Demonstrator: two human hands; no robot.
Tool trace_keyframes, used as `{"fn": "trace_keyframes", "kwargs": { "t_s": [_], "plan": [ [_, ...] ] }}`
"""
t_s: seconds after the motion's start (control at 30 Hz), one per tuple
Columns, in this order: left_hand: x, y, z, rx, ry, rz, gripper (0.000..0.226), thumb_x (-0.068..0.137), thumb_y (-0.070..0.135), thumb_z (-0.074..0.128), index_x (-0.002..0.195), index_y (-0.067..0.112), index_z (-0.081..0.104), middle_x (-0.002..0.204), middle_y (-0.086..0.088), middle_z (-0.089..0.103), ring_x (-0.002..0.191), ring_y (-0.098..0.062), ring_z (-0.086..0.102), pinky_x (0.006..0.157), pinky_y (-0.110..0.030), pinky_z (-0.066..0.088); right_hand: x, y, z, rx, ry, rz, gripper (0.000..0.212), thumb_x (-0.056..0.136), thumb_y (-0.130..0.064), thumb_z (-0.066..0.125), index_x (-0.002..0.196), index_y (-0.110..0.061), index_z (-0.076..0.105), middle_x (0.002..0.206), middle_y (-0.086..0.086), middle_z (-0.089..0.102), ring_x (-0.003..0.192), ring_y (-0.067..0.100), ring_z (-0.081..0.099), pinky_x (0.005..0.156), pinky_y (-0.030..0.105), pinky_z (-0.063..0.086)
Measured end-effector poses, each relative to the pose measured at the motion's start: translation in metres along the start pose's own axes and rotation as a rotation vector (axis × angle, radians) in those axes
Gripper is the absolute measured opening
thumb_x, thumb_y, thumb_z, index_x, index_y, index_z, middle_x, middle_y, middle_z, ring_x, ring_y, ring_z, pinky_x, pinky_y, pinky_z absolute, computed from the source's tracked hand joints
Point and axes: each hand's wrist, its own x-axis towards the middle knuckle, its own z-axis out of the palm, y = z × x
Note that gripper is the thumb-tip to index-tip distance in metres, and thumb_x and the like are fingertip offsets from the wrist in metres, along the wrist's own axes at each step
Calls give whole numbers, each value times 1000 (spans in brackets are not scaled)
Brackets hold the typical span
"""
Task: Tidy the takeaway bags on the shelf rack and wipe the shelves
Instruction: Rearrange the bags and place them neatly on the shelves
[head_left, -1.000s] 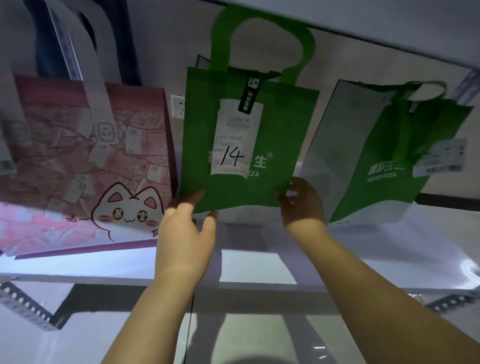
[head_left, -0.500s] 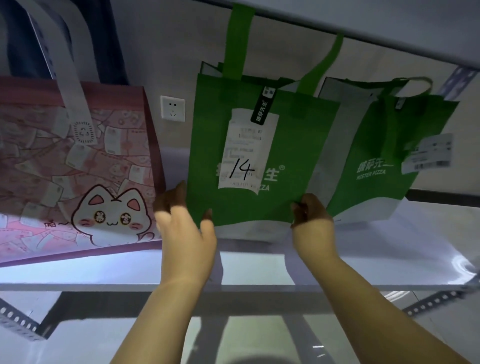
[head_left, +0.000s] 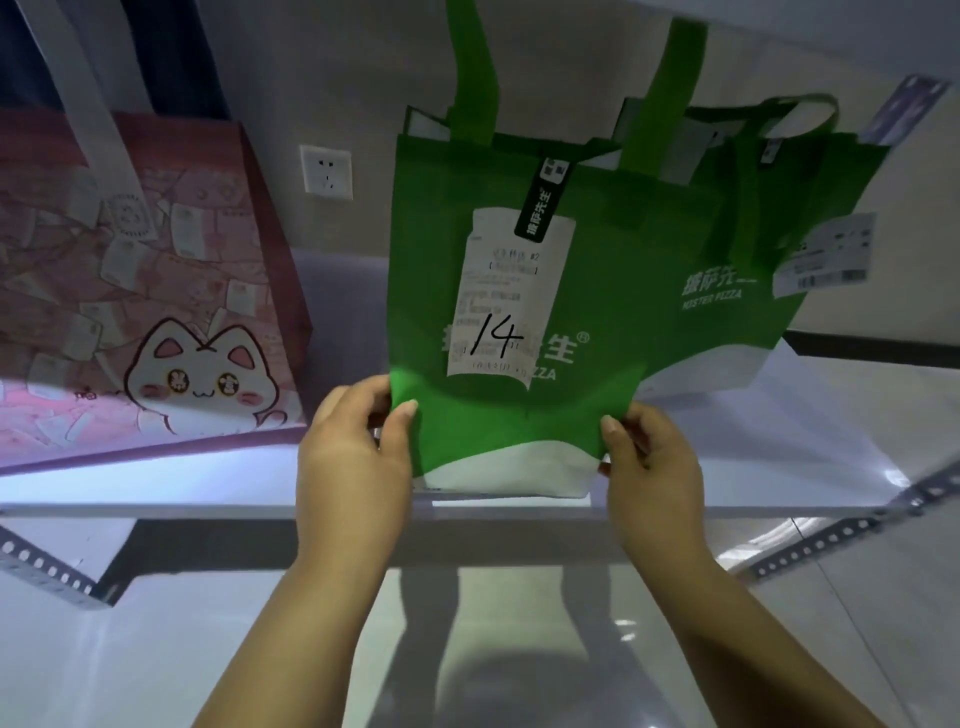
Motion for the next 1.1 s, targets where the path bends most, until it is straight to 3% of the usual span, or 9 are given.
{"fn": "trace_keyframes", "kwargs": {
  "t_s": [0.17,0.3,0.37,0.53,0.73,0.87,1.1],
  "plan": [
    [-39,14,-23,32,-19,-89,13,87,17,61,89,29,64,87,13,60,85,5,55,66,-2,38,-32,-11,-27,11,-29,101,24,94,-12,52,82,-32,60,84,-8,68,83,16,65,82,41,55],
    [-65,36,-53,5,-51,-238,13,88,16,61,85,28,63,90,5,65,82,1,59,69,-5,41,-61,-38,-54,1,-110,110,27,94,-6,51,81,-28,60,78,-1,68,75,19,64,74,43,54],
    [-76,51,-70,27,-62,-298,11,87,16,62,84,26,63,91,3,67,82,0,59,66,-2,39,-73,-55,-67,-19,-129,159,26,93,-7,52,78,-27,61,76,4,67,75,28,63,72,49,54],
    [-100,101,-110,52,-88,-411,18,87,15,61,77,30,60,86,9,65,82,2,57,61,0,37,-100,-102,-97,-95,-146,287,26,91,-12,55,71,-27,59,75,8,66,77,38,61,71,56,52],
    [-141,165,-166,76,-111,-535,17,88,15,61,74,25,60,82,7,66,80,-9,60,64,-19,43,-143,-161,-145,-184,-217,353,19,92,-16,55,75,-23,62,71,1,64,72,30,61,70,48,55],
    [-170,198,-205,119,-129,-552,11,87,15,62,77,19,61,82,5,66,80,-12,60,60,-14,40,-183,-196,-176,-162,-205,393,22,91,-14,55,72,-23,60,69,4,65,62,21,56,65,44,53],
    [-201,249,-289,84,-155,-490,6,87,15,61,81,15,62,82,4,65,81,-16,61,69,-27,49,-250,-268,-208,-79,-145,420,23,91,-14,54,73,-26,61,75,-5,67,74,19,62,77,44,55]
  ]
}}
